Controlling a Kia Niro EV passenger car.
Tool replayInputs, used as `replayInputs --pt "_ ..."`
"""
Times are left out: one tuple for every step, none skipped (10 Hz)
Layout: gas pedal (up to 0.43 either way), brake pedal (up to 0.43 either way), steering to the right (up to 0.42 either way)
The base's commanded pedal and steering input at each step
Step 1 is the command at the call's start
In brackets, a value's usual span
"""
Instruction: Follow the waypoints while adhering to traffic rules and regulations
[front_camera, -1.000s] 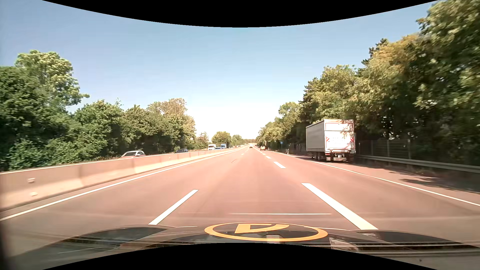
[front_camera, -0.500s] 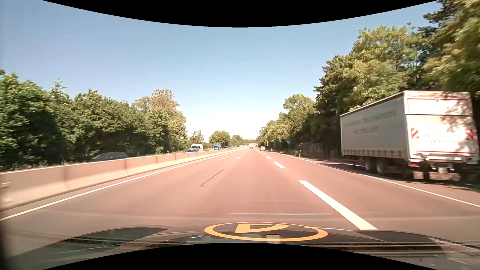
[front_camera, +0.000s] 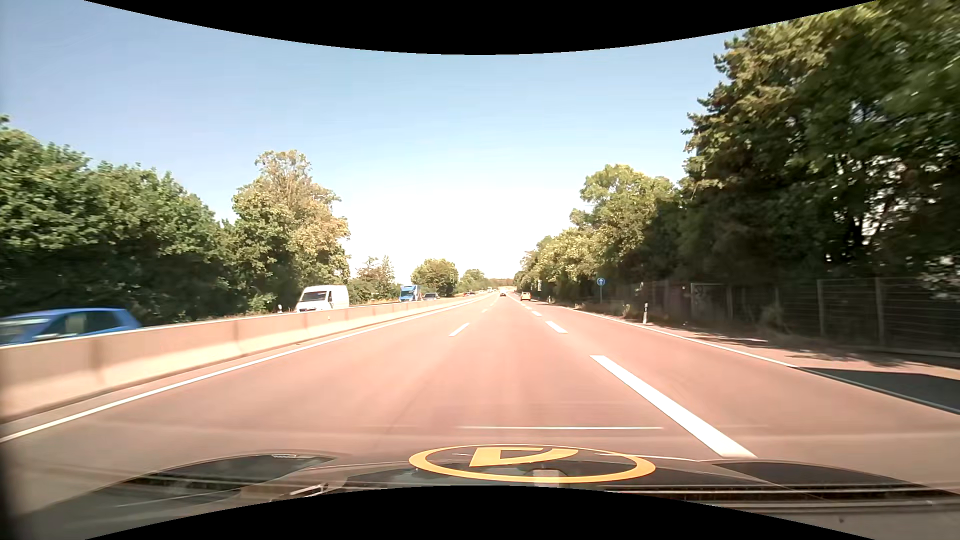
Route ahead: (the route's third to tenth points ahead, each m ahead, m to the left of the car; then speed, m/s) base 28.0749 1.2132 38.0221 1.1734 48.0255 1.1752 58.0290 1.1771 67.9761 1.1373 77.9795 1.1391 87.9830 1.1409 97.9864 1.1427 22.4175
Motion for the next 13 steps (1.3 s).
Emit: replayInputs --pt "0.189 0.000 -0.003" --pt "0.189 0.000 -0.003" --pt "0.189 0.000 -0.004" --pt "0.189 0.000 -0.003" --pt "0.189 0.000 -0.003" --pt "0.189 0.000 -0.003" --pt "0.189 0.000 -0.004" --pt "0.189 0.000 -0.003" --pt "0.189 0.000 -0.003" --pt "0.189 0.000 -0.003" --pt "0.189 0.000 -0.003" --pt "0.189 0.000 -0.003" --pt "0.189 0.000 -0.003"
